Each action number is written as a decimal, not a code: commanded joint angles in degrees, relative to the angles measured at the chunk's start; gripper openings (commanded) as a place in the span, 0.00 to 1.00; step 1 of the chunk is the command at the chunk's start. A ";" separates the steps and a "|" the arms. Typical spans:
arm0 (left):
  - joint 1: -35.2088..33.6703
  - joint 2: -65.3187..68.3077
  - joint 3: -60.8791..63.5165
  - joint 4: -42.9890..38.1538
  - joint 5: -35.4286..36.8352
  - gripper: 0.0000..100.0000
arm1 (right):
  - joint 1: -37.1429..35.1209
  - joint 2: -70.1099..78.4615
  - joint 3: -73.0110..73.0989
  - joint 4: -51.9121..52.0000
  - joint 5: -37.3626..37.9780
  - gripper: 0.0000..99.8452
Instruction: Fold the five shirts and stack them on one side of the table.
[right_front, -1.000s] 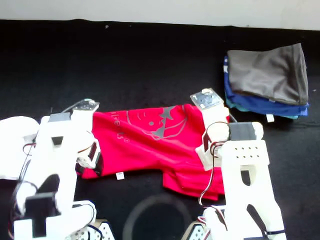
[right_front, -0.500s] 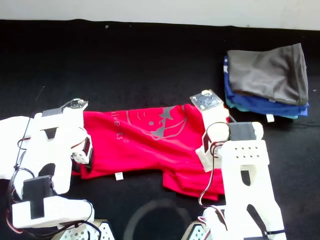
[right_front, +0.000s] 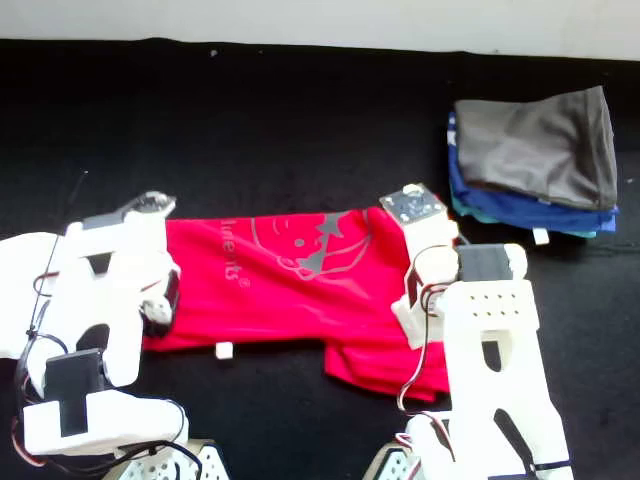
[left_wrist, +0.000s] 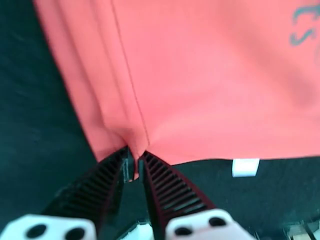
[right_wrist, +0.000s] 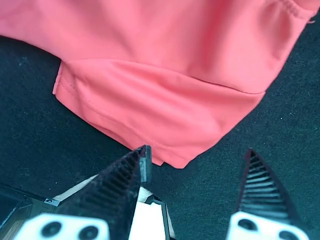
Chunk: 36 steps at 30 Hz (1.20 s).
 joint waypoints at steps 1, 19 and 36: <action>-0.57 -0.75 -5.76 4.48 0.18 0.01 | 0.40 -0.84 -0.31 0.22 -0.62 0.28; -6.99 -0.13 -2.59 2.99 -6.77 0.01 | 0.40 -0.84 -0.84 0.22 -0.53 0.28; -5.41 -0.84 -11.56 14.86 -6.77 0.21 | 0.40 -0.92 -0.92 -4.88 -6.24 0.28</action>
